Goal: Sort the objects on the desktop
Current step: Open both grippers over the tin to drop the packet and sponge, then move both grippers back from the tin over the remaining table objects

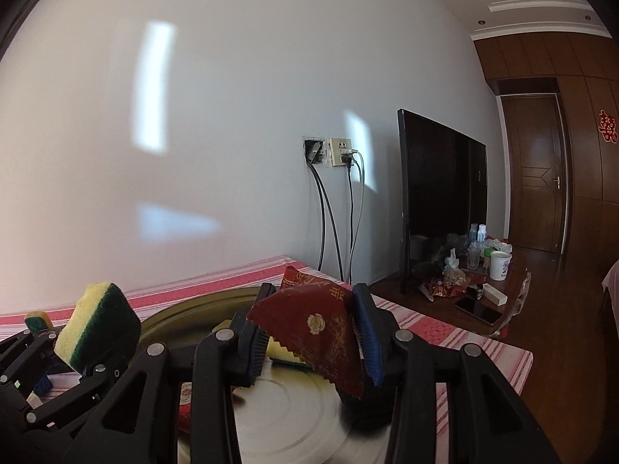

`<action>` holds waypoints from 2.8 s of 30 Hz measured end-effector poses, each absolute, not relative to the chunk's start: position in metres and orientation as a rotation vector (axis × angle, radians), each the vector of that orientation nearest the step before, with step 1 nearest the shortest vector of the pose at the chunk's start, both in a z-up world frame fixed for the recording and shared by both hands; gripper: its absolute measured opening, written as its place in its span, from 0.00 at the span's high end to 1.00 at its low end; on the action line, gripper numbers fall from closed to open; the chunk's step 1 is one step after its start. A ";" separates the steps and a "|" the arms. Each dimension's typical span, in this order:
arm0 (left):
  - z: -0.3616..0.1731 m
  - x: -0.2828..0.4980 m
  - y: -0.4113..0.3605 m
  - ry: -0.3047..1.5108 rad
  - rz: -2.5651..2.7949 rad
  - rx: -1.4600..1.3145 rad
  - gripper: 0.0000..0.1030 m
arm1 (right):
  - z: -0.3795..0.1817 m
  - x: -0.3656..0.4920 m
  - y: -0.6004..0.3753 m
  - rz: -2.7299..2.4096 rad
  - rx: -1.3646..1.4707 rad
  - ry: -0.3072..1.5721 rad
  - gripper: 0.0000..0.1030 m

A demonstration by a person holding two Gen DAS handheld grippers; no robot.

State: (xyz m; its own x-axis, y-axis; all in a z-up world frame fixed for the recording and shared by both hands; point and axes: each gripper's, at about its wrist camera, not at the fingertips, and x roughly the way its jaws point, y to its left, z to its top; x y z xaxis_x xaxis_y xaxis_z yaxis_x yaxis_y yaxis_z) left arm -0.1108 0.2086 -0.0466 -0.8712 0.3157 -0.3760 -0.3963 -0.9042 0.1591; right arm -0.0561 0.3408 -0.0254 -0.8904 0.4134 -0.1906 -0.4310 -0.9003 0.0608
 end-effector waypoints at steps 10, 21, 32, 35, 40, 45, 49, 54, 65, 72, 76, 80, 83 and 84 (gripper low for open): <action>-0.048 -0.098 0.222 0.431 2.708 -0.424 0.26 | -0.027 -0.059 0.333 2.701 -0.258 0.088 0.22; -0.039 -0.097 0.206 0.339 2.764 -0.375 0.11 | -0.022 -0.038 0.337 2.706 -0.112 0.162 0.18; -0.041 -0.113 0.155 -0.010 2.842 -0.447 0.01 | -0.021 -0.025 0.337 2.725 -0.012 0.189 0.08; -0.040 -0.103 0.149 0.008 2.889 -0.384 0.01 | -0.020 -0.021 0.333 2.750 0.027 0.187 0.08; -0.036 -0.096 0.133 0.101 2.965 -0.306 0.01 | -0.019 -0.020 0.319 2.785 0.065 0.234 0.08; -0.036 -0.099 0.099 0.082 3.019 -0.314 0.01 | -0.014 -0.027 0.279 2.860 0.048 0.061 0.08; -0.040 -0.104 0.069 0.042 3.062 -0.380 0.01 | -0.013 -0.025 0.244 2.880 0.080 -0.144 0.08; -0.046 -0.107 0.027 -0.035 3.099 -0.461 0.01 | -0.012 -0.028 0.229 3.039 -0.001 0.014 0.08; -0.051 -0.103 -0.079 -0.132 3.268 -0.561 0.01 | -0.022 -0.054 0.164 3.281 -0.252 -0.081 0.08; -0.060 -0.109 -0.132 -0.364 3.267 -0.706 0.01 | -0.038 -0.094 0.124 3.446 -0.762 -0.052 0.08; -0.067 -0.112 -0.155 -0.468 3.225 -0.786 0.01 | -0.052 -0.116 0.094 3.426 -1.036 -0.222 0.08; -0.075 -0.116 -0.176 -0.569 3.164 -0.846 0.01 | -0.068 -0.133 0.071 3.373 -1.197 -0.416 0.08; -0.082 -0.118 -0.189 -0.659 3.125 -0.898 0.01 | -0.079 -0.145 0.057 3.326 -1.304 -0.545 0.09; -0.084 -0.119 -0.193 -0.689 3.114 -0.917 0.01 | -0.082 -0.150 0.053 3.313 -1.347 -0.581 0.11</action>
State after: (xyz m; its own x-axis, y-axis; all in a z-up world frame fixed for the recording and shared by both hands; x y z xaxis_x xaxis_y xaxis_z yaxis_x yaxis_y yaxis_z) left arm -0.1195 -0.1925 -0.0844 -0.8328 -0.0512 -0.5512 0.2789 -0.8989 -0.3379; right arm -0.1500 0.0533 -0.0819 -0.6256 -0.3111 -0.7154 0.5360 -0.8378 -0.1043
